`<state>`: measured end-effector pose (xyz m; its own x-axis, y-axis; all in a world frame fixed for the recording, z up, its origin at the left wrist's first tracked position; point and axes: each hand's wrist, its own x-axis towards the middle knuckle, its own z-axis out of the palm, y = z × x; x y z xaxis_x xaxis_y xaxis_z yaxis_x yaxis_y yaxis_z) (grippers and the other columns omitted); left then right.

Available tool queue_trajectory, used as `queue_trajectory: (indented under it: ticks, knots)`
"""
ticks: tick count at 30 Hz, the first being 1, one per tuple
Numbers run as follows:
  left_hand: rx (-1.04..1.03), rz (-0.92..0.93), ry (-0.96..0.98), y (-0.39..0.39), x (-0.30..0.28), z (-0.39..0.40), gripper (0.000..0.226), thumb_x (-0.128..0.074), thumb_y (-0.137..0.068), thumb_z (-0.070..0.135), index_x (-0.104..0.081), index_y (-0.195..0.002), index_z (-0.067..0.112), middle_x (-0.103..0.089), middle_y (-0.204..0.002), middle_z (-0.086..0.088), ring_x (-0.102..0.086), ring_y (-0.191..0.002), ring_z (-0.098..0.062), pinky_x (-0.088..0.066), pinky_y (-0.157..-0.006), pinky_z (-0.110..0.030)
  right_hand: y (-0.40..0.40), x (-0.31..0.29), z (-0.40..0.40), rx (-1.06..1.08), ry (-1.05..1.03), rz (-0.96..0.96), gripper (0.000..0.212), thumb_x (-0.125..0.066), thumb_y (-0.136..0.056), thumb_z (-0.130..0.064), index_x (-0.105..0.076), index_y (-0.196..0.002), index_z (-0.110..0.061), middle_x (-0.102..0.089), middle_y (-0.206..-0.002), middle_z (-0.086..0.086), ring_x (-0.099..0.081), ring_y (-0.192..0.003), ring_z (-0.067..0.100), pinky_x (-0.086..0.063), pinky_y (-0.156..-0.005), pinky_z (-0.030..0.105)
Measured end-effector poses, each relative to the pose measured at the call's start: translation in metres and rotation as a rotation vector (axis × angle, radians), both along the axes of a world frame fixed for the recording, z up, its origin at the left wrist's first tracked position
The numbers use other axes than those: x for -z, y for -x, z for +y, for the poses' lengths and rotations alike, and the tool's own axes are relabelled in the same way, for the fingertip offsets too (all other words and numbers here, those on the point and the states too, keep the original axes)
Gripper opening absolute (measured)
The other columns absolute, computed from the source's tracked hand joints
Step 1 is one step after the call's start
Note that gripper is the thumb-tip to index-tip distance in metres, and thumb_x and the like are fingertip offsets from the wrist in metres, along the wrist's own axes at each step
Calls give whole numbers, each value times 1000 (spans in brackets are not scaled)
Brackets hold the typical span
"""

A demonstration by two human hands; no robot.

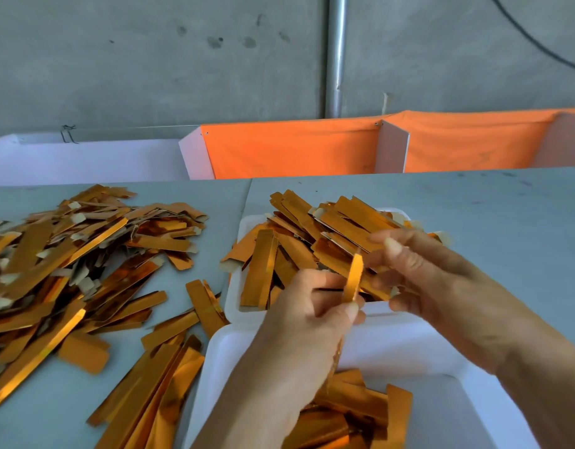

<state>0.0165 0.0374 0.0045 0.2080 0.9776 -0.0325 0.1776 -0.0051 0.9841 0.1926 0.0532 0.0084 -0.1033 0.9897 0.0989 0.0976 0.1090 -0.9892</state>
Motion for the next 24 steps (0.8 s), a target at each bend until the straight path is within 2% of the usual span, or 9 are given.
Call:
queue_trajectory:
  ticks: [4,6,8,11,13,16,19,21,24]
  knots:
    - [118,49,-5,0,-2,-3,23,-49,-97,19,-56,-106,38,-69,-97,20,-65,-89,7,-52,-86,-27,-3,-6,0,-65,13,-53,24,-67,-67,-40,-72,-84,-24,-68,-78,0,-61,-69,11,-47,-55,20]
    - [159,91,-37,0,-1,-1,24,-45,-99,19,-56,-109,39,-69,-99,18,-66,-89,5,-55,-82,-23,-6,-7,1,-45,43,-60,20,-69,-65,-36,-69,-73,-18,-66,-73,7,-59,-64,14,-46,-54,20]
    - [163,136,-102,-1,0,-1,28,-44,-99,19,-55,-116,39,-68,-103,16,-66,-88,5,-55,-78,-17,-9,-7,2,-41,92,-45,20,-69,-67,-30,-66,-73,-11,-63,-68,8,-58,-60,15,-46,-53,20]
    - [42,377,-392,-5,5,3,31,-52,-95,30,-54,-124,39,-60,-96,28,-59,-94,8,-48,-77,-7,-10,-7,2,-47,162,21,17,-65,-73,-20,-61,-79,-4,-63,-64,11,-59,-55,15,-49,-50,19]
    - [-12,493,-536,-9,6,2,35,-58,-89,40,-53,-124,37,-55,-96,27,-54,-97,2,-47,-81,-13,-8,-5,2,-44,196,56,19,-65,-72,-18,-60,-82,-2,-64,-62,14,-61,-52,16,-51,-49,19]
    - [-40,494,-557,-11,8,1,42,-63,-83,47,-51,-123,38,-47,-93,30,-49,-94,6,-44,-74,-10,-5,-3,3,-55,232,123,17,-63,-77,-12,-59,-89,-1,-65,-63,15,-63,-53,17,-53,-48,20]
    - [-60,473,-589,-8,7,2,22,-64,-85,38,-55,-106,40,-48,-80,29,-48,-86,10,-40,-67,-5,-3,-4,3,-97,254,214,23,-64,-72,-11,-63,-94,-6,-65,-64,16,-64,-52,17,-53,-46,21]
    - [-51,457,-580,-7,4,0,11,-62,-87,36,-52,-93,38,-50,-80,30,-48,-83,11,-38,-68,-4,-2,-5,2,-125,246,249,19,-65,-69,-12,-68,-87,-11,-63,-61,15,-62,-50,16,-52,-45,21]
    - [-35,415,-531,-7,4,-1,15,-58,-87,40,-52,-101,42,-57,-83,22,-48,-95,13,-41,-74,-2,-4,-7,2,-160,202,222,13,-65,-67,-15,-74,-76,-19,-63,-62,12,-62,-51,15,-52,-47,20]
